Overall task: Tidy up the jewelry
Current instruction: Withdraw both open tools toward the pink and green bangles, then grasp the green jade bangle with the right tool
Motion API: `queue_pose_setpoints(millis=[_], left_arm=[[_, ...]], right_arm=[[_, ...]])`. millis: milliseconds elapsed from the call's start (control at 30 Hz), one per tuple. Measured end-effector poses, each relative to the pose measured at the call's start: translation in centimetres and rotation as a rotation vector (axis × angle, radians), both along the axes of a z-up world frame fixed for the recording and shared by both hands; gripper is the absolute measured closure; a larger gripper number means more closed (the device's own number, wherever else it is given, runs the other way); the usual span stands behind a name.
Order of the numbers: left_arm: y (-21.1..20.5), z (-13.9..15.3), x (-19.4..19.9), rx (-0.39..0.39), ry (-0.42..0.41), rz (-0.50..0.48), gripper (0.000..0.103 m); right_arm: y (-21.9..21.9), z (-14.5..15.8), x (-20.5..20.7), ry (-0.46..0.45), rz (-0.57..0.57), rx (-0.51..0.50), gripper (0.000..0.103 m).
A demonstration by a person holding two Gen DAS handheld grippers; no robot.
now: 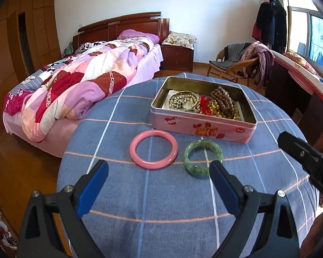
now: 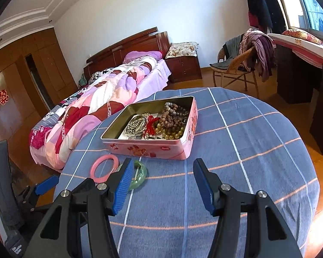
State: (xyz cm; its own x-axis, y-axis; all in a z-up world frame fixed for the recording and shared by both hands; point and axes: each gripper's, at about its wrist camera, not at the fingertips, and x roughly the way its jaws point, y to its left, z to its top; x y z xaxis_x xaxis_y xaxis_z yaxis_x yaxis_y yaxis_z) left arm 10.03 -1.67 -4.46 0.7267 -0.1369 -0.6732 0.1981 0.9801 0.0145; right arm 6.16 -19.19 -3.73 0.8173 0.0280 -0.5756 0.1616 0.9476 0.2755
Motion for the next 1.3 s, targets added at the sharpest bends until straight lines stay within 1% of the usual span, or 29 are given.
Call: queue_pose_setpoints(millis=[167, 300, 400, 500, 633, 700, 833, 867, 967, 1000, 1033, 1067, 1100, 1167, 1300], left_arm=[[0.5, -0.2, -0.4, 0.004, 0.001, -0.001, 0.006], [1.7, -1.3, -0.8, 0.009, 0.015, 0.003, 0.007], [3.0, -2.4, -0.6, -0.016, 0.058, 0.018, 0.010], [3.9, -3.2, -0.3, -0.039, 0.084, 0.040, 0.010], [5.1, -3.5, 0.7, -0.067, 0.105, 0.073, 0.010], [5.6, -3.4, 1.3, -0.077, 0.106, 0.080, 0.010], [6.3, -3.0, 2.4, -0.082, 0.092, 0.102, 0.010], [6.4, -3.0, 2.7, -0.085, 0.092, 0.103, 0.010], [6.5, -3.1, 4.1, -0.092, 0.104, 0.100, 0.010], [6.4, -3.2, 4.7, -0.094, 0.109, 0.100, 0.010], [6.2, -3.4, 5.3, -0.098, 0.116, 0.101, 0.011], [6.2, -3.5, 5.5, -0.101, 0.121, 0.099, 0.016], [5.9, -3.7, 6.2, -0.108, 0.135, 0.089, 0.020], [5.6, -3.9, 6.8, -0.116, 0.151, 0.072, 0.023], [4.7, -4.3, 7.7, -0.126, 0.184, 0.055, 0.023]], right_arm=[[0.1, -0.4, -0.2, 0.009, 0.003, -0.005, 0.045], [0.4, -1.5, 0.0, 0.044, 0.022, -0.019, 0.045], [0.8, -2.6, 0.4, 0.083, 0.044, -0.013, 0.045], [1.7, -3.4, 1.4, 0.118, 0.073, -0.016, 0.046], [3.5, -3.5, 3.6, 0.137, 0.119, -0.073, 0.048], [4.1, -3.8, 5.0, 0.151, 0.131, -0.084, 0.055], [4.9, -4.8, 7.9, 0.210, 0.138, -0.078, 0.057], [5.1, -5.1, 8.4, 0.227, 0.134, -0.084, 0.059], [5.5, -6.4, 9.8, 0.289, 0.138, -0.077, 0.069], [5.5, -6.2, 9.8, 0.274, 0.136, -0.083, 0.077], [5.5, -6.2, 9.9, 0.277, 0.145, -0.087, 0.083], [5.6, -6.3, 10.1, 0.288, 0.157, -0.093, 0.091], [5.4, -6.3, 10.0, 0.285, 0.154, -0.096, 0.096], [4.7, -6.4, 9.8, 0.287, 0.156, -0.069, 0.096], [3.5, -6.1, 8.7, 0.259, 0.130, -0.032, 0.096]])
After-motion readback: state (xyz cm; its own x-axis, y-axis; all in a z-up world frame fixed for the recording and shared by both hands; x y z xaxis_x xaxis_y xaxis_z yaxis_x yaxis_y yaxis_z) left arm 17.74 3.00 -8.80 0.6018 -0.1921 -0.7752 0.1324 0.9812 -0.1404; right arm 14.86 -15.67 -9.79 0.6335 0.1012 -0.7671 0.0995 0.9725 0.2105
